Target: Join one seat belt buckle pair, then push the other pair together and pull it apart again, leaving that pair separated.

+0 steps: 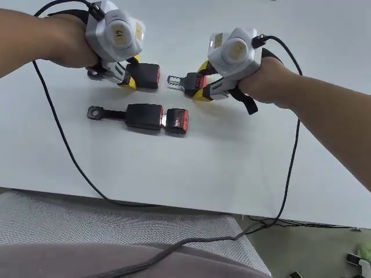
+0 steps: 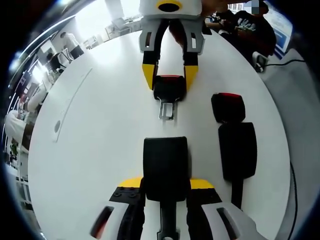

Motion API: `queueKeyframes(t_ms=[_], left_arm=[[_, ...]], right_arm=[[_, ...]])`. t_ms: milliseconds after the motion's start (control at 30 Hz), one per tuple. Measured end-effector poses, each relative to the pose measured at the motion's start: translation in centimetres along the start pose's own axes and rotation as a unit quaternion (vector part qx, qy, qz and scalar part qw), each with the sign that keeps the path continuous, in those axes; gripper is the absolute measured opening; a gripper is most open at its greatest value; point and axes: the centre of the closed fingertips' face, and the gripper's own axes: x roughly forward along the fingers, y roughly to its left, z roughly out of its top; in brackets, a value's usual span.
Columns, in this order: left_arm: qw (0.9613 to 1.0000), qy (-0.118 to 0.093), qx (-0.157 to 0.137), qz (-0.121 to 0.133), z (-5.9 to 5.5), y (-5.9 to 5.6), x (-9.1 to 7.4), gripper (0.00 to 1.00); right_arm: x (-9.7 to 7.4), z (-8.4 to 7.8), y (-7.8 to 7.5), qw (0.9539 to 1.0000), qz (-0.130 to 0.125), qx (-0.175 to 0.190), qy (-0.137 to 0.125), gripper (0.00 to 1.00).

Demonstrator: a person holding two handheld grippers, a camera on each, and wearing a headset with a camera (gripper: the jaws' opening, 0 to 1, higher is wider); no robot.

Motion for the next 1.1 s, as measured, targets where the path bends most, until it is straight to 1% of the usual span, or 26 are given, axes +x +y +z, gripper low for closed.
queueKeyframes(t_ms=[167, 300, 333, 500, 600, 700, 767, 867, 967, 1033, 1100], left_arm=[[1.0000, 0.003, 0.003, 0.000, 0.0, -0.1, -0.1, 0.32], [1.0000, 0.006, 0.004, 0.002, 0.0, -0.1, -0.1, 0.32], [1.0000, 0.007, 0.004, 0.003, 0.0, -0.1, -0.1, 0.32], [0.9999, 0.010, 0.006, 0.003, 0.1, -0.2, -0.2, 0.32], [0.9999, 0.008, 0.009, 0.002, 0.1, -0.2, -0.2, 0.32], [0.9999, 0.003, 0.012, 0.003, 0.2, -0.2, -0.3, 0.32], [1.0000, 0.001, 0.006, 0.005, 0.1, -0.2, -0.3, 0.32], [1.0000, 0.003, 0.006, 0.007, 0.1, -0.2, -0.3, 0.32], [0.9996, 0.009, 0.025, 0.005, 0.3, -0.3, -0.3, 0.32], [0.9996, 0.012, 0.025, 0.003, 0.3, -0.3, -0.3, 0.32], [0.9996, 0.013, 0.025, 0.003, 0.3, -0.3, -0.3, 0.32]], right_arm=[[-1.5, -2.9, -0.2, 0.9998, -0.009, 0.013, 0.010, 0.35], [-3.0, -5.3, 0.3, 0.9995, -0.012, 0.014, 0.025, 0.35], [-3.5, -6.0, 0.5, 0.9993, -0.013, 0.020, 0.028, 0.35], [-5.2, -8.1, 1.0, 0.9986, -0.017, 0.031, 0.039, 0.35], [-5.7, -9.2, 1.2, 0.9981, -0.020, 0.037, 0.045, 0.35], [-6.1, -10.0, 1.4, 0.9977, -0.016, 0.037, 0.055, 0.35], [-6.3, -10.3, 1.5, 0.9974, -0.014, 0.029, 0.065, 0.35], [-6.4, -10.4, 1.5, 0.9971, -0.012, 0.024, 0.071, 0.35], [-6.4, -10.3, 1.4, 0.9967, -0.016, 0.024, 0.077, 0.36], [-6.4, -10.2, 1.3, 0.9962, -0.018, 0.021, 0.082, 0.39], [-6.4, -10.0, 1.4, 0.9955, -0.016, 0.020, 0.091, 0.40]])
